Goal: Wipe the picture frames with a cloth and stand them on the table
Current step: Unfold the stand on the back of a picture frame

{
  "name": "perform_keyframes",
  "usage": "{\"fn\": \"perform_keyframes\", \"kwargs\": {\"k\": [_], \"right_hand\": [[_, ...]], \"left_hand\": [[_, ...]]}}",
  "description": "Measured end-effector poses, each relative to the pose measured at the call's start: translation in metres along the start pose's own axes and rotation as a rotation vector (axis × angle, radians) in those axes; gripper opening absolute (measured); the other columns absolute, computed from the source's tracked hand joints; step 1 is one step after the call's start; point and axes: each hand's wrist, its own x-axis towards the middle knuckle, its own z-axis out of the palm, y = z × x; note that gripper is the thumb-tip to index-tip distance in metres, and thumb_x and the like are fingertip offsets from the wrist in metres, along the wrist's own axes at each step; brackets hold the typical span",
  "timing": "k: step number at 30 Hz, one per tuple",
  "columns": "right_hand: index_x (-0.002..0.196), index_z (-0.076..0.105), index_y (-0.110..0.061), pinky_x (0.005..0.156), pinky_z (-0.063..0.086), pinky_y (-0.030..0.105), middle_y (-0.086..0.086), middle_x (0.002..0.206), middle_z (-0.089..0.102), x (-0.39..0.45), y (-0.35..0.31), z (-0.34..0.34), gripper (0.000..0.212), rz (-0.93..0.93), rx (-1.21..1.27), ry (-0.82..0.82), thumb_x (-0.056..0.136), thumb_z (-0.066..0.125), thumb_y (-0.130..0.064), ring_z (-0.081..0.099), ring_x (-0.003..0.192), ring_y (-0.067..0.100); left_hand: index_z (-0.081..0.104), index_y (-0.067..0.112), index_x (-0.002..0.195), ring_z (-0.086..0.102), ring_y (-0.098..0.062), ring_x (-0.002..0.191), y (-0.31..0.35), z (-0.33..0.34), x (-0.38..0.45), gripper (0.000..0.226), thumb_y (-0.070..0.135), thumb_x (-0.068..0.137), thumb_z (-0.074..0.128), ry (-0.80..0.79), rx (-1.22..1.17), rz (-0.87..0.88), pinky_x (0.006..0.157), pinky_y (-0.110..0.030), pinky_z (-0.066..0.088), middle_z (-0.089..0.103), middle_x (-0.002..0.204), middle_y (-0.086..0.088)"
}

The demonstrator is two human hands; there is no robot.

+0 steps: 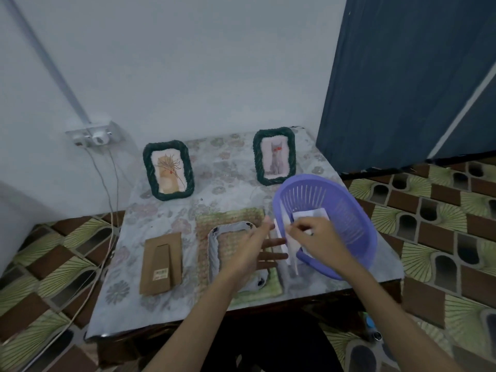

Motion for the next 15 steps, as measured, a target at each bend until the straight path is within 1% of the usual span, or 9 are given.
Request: {"fn": "perform_keyframes", "kwargs": {"k": [1,2,4,6,7,9,11,13,15], "right_hand": [[0.077,0.068,0.001,0.064,0.042,0.015,0.007,0.072,0.065,-0.005,-0.003,0.012,0.027,-0.021,-0.024,-0.044,0.091,0.056,-0.019,0.057,0.067,0.013],[0.078,0.069,-0.001,0.07,0.046,0.022,0.006,0.077,0.067,-0.008,-0.002,0.024,0.029,-0.027,-0.06,-0.078,0.092,0.055,-0.022,0.06,0.072,0.016],[0.085,0.071,-0.008,0.079,0.048,0.035,0.006,0.09,0.07,-0.012,-0.001,0.044,0.028,0.0,-0.088,-0.115,0.094,0.051,-0.026,0.062,0.085,0.02],[0.097,0.069,-0.01,0.085,0.046,0.033,0.005,0.103,0.068,-0.014,-0.001,0.057,0.022,0.041,-0.046,-0.061,0.092,0.053,-0.024,0.06,0.097,0.021],[0.105,0.066,-0.01,0.088,0.044,0.032,0.005,0.108,0.065,-0.013,0.001,0.063,0.021,0.052,-0.055,-0.002,0.09,0.056,-0.021,0.057,0.103,0.021],[0.114,0.058,-0.008,0.087,0.041,0.031,0.008,0.112,0.059,-0.009,0.006,0.072,0.029,0.136,-0.111,0.07,0.087,0.059,-0.018,0.053,0.107,0.024],[0.108,0.059,-0.005,0.082,0.043,0.031,0.009,0.103,0.06,-0.003,0.006,0.08,0.027,0.3,0.001,-0.009,0.085,0.063,-0.018,0.057,0.097,0.023],[0.087,0.064,-0.004,0.069,0.045,0.029,0.011,0.089,0.063,0.001,0.004,0.088,0.009,0.432,0.256,-0.131,0.084,0.065,-0.012,0.058,0.076,0.019],[0.074,0.061,-0.005,0.061,0.043,0.027,0.013,0.08,0.063,0.009,0.007,0.098,0.011,0.435,0.283,-0.136,0.084,0.064,-0.008,0.054,0.065,0.017]], "left_hand": [[0.064,0.028,0.101,0.071,-0.022,0.083,-0.002,-0.003,-0.003,0.038,0.057,0.091,0.042,-0.003,-0.045,-0.014,0.074,-0.035,0.055,0.074,0.094,0.0],[0.067,0.024,0.102,0.071,-0.023,0.087,-0.005,-0.005,-0.005,0.038,0.052,0.094,0.043,0.012,-0.074,-0.017,0.075,-0.036,0.056,0.074,0.098,-0.004],[0.067,0.01,0.109,0.066,-0.028,0.092,-0.012,-0.014,-0.008,0.031,0.031,0.098,0.046,0.103,-0.03,0.005,0.075,-0.036,0.054,0.069,0.11,-0.015],[0.064,0.003,0.111,0.061,-0.031,0.092,-0.021,-0.028,-0.007,0.025,0.011,0.098,0.044,0.219,0.02,0.025,0.074,-0.037,0.051,0.065,0.115,-0.02],[0.062,0.003,0.113,0.06,-0.03,0.093,-0.025,-0.038,-0.007,0.025,0.007,0.098,0.042,0.255,0.002,0.027,0.073,-0.036,0.051,0.064,0.115,-0.019],[0.057,0.003,0.12,0.059,-0.03,0.098,-0.026,-0.054,-0.007,0.027,0.006,0.099,0.041,0.287,-0.075,0.03,0.078,-0.038,0.051,0.062,0.115,-0.015],[0.055,0.002,0.123,0.058,-0.031,0.103,-0.026,-0.07,-0.007,0.028,0.007,0.099,0.042,0.305,-0.108,0.032,0.08,-0.04,0.05,0.061,0.117,-0.014],[0.054,0.001,0.126,0.057,-0.034,0.108,-0.027,-0.083,-0.006,0.03,0.008,0.099,0.043,0.293,-0.115,0.036,0.081,-0.041,0.05,0.059,0.123,-0.016],[0.053,0.006,0.128,0.057,-0.033,0.11,-0.029,-0.093,-0.004,0.031,0.011,0.099,0.045,0.251,-0.09,0.018,0.08,-0.039,0.051,0.059,0.125,-0.013]]}}
